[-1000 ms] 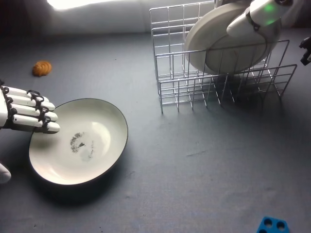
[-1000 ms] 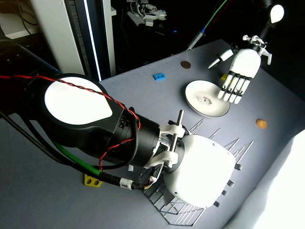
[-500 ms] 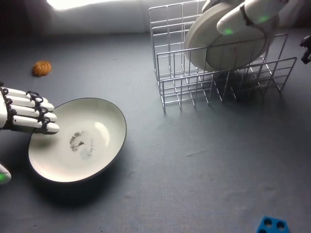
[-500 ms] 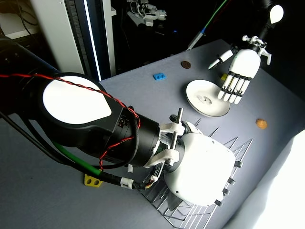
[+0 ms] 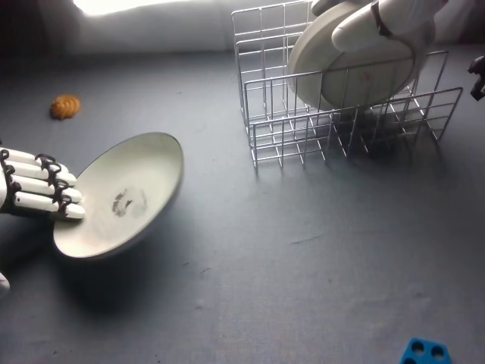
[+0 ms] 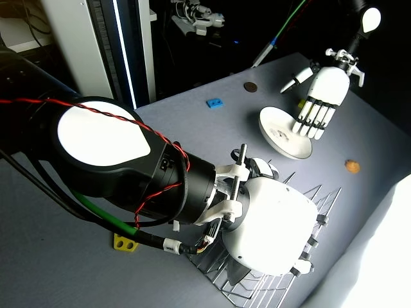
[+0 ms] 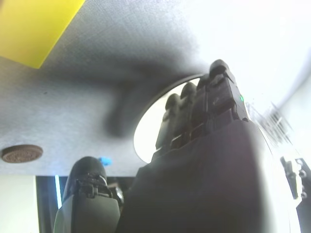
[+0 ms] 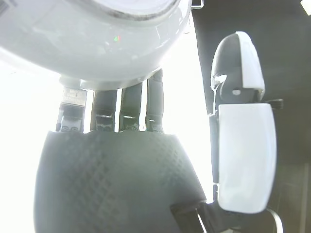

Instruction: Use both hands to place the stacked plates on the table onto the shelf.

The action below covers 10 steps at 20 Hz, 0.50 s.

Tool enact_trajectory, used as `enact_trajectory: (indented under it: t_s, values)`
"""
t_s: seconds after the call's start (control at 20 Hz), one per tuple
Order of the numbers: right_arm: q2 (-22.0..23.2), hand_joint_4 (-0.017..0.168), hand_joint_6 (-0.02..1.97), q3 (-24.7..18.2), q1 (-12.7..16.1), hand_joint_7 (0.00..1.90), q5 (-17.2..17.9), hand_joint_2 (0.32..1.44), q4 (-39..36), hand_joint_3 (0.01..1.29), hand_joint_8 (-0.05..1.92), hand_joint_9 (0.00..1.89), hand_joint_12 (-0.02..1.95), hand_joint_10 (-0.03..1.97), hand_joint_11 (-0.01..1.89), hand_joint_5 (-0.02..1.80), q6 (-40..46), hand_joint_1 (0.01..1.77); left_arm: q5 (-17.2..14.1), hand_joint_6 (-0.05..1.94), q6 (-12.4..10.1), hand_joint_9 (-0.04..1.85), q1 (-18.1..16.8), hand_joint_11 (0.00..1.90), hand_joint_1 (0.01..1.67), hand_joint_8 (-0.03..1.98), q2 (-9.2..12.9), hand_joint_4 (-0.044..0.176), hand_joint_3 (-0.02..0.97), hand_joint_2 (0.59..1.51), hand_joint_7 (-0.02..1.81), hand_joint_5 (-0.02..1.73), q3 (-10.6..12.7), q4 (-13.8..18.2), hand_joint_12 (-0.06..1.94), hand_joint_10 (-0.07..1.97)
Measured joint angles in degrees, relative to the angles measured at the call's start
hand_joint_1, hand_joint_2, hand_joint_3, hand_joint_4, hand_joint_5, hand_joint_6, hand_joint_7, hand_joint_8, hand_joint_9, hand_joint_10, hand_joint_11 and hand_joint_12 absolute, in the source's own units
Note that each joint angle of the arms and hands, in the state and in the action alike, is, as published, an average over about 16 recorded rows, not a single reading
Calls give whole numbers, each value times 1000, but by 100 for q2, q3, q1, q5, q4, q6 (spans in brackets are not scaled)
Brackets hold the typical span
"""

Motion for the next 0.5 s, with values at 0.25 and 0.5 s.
enact_trajectory:
  t_s: [0.25, 0.5]
  values:
    - [11, -3, 27, 0, 35, 750, -20, 1029, -2, 12, 18, 698, 1345, 347, 220, 631, -11, 844, 6, 8, 0, -15, 61, 17, 16, -9, -12, 5, 17, 1074, 15, 15, -3, -7, 4, -28]
    - [27, -3, 28, 0, 101, 739, -40, 1032, -3, 11, 16, 668, 1332, 286, 194, 616, -40, 848, 6, 9, 1, -15, 99, 17, 16, -8, -20, 4, 17, 1073, 13, 12, -7, -35, 4, -27]
